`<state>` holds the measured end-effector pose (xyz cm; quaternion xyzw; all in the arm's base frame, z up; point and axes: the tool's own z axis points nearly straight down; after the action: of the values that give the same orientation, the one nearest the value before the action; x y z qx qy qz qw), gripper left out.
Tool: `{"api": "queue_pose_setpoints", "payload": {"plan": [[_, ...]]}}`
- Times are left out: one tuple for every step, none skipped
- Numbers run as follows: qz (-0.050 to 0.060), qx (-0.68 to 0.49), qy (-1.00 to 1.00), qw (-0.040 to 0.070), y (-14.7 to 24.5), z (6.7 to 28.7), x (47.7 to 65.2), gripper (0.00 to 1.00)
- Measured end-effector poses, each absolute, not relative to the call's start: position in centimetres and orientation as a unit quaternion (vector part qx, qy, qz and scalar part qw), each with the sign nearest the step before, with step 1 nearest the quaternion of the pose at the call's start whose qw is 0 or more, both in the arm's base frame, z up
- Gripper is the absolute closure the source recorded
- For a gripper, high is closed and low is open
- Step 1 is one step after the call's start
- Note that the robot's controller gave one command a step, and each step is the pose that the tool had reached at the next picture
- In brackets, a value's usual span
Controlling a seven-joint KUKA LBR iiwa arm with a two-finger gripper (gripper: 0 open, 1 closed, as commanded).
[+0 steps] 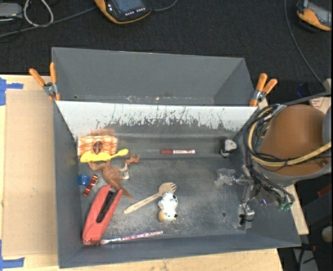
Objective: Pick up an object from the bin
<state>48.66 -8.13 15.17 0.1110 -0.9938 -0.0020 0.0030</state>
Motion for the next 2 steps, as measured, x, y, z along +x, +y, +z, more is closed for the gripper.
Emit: {"api": "queue_pose_setpoints", "payload": {"plan": [[-0.003, 0.066, -0.998, 0.002, -4.2, 16.2, 47.8, 0.0], [-0.002, 0.094, -0.996, 0.005, 1.4, 13.8, 48.8, 0.0]]}}
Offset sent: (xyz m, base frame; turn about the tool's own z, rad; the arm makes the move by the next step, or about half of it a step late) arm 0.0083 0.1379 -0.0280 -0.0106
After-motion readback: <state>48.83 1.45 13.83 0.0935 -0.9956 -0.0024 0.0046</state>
